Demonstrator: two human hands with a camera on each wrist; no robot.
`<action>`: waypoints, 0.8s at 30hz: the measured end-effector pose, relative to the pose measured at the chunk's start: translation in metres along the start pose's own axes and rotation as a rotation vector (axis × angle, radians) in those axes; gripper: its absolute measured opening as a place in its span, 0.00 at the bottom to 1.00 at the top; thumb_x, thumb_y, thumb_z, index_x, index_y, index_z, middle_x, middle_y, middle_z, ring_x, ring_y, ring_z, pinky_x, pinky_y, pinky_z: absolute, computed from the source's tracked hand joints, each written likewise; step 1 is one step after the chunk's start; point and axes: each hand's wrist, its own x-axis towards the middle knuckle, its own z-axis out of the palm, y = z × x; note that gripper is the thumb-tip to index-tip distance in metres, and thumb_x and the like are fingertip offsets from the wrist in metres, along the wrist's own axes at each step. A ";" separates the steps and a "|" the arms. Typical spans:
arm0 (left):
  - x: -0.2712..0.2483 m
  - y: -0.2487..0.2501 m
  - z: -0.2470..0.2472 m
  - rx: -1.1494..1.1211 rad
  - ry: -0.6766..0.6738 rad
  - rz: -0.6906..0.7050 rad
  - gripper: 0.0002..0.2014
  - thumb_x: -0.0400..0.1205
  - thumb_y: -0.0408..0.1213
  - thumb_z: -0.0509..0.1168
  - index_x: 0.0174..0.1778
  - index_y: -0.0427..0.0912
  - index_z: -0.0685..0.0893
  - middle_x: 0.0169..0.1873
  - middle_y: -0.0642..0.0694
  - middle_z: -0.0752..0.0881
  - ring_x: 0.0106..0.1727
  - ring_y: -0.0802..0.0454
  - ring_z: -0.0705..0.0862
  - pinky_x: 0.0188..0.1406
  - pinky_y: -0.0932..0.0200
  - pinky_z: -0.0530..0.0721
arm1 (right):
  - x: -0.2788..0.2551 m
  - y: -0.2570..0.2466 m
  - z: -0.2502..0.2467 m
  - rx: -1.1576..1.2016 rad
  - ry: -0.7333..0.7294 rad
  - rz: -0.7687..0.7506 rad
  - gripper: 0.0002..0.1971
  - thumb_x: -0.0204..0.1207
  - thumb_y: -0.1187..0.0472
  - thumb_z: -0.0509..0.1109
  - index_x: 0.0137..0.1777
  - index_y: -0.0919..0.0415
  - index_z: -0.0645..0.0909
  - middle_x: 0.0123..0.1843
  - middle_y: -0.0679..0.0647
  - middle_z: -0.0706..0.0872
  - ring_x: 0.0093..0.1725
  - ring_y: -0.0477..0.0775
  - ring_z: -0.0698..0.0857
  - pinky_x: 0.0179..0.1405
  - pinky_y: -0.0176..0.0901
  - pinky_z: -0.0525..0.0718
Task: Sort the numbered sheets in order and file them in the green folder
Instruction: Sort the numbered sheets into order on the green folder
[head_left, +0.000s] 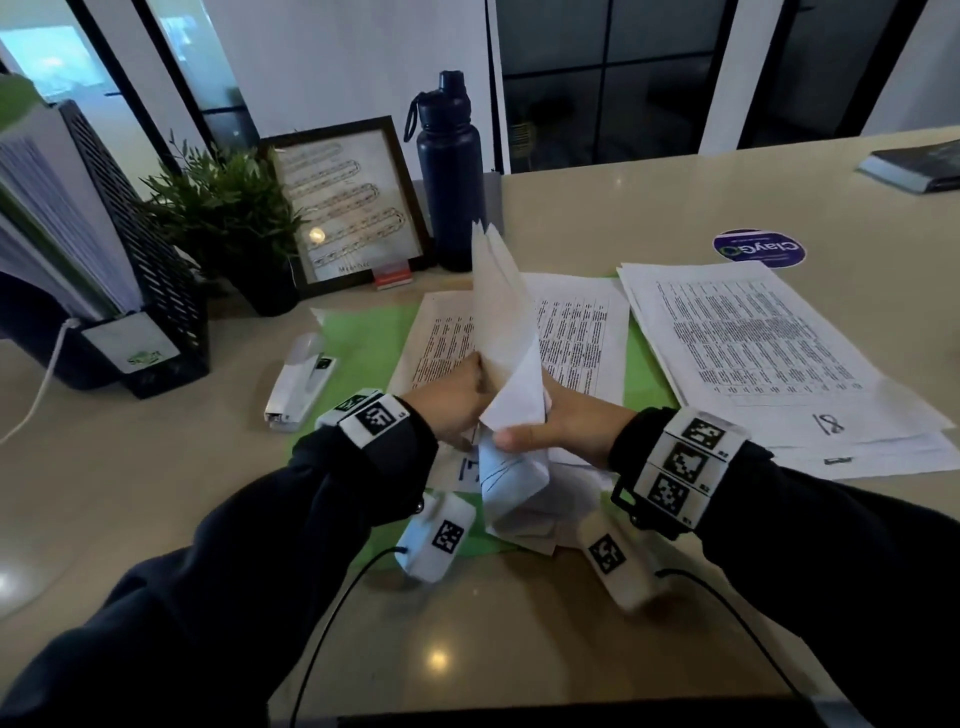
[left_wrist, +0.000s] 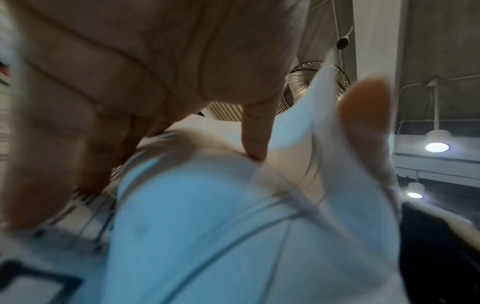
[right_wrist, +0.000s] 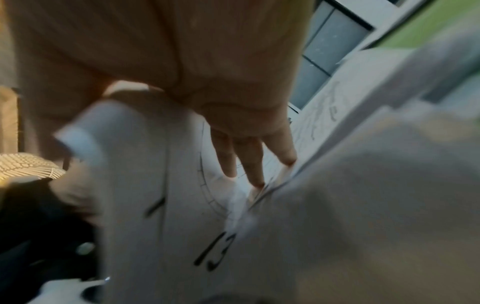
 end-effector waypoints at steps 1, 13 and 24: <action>0.001 0.000 -0.001 0.046 -0.008 0.024 0.27 0.83 0.40 0.61 0.77 0.45 0.59 0.64 0.43 0.76 0.55 0.44 0.82 0.41 0.53 0.88 | -0.002 0.004 -0.001 -0.036 0.045 -0.010 0.45 0.59 0.65 0.77 0.76 0.55 0.59 0.68 0.57 0.78 0.66 0.51 0.79 0.64 0.42 0.80; -0.002 -0.042 -0.061 0.405 0.211 -0.190 0.32 0.81 0.56 0.59 0.76 0.39 0.68 0.75 0.39 0.70 0.73 0.42 0.71 0.72 0.49 0.67 | 0.003 0.022 -0.023 -0.113 0.402 0.149 0.31 0.57 0.60 0.62 0.66 0.48 0.73 0.59 0.56 0.85 0.59 0.63 0.84 0.62 0.65 0.81; 0.013 -0.056 -0.060 0.039 0.250 -0.300 0.11 0.81 0.44 0.64 0.44 0.39 0.79 0.39 0.37 0.78 0.35 0.49 0.73 0.41 0.55 0.75 | -0.005 0.015 -0.016 -0.158 0.415 0.176 0.27 0.73 0.72 0.61 0.72 0.55 0.69 0.62 0.59 0.83 0.60 0.63 0.82 0.64 0.61 0.80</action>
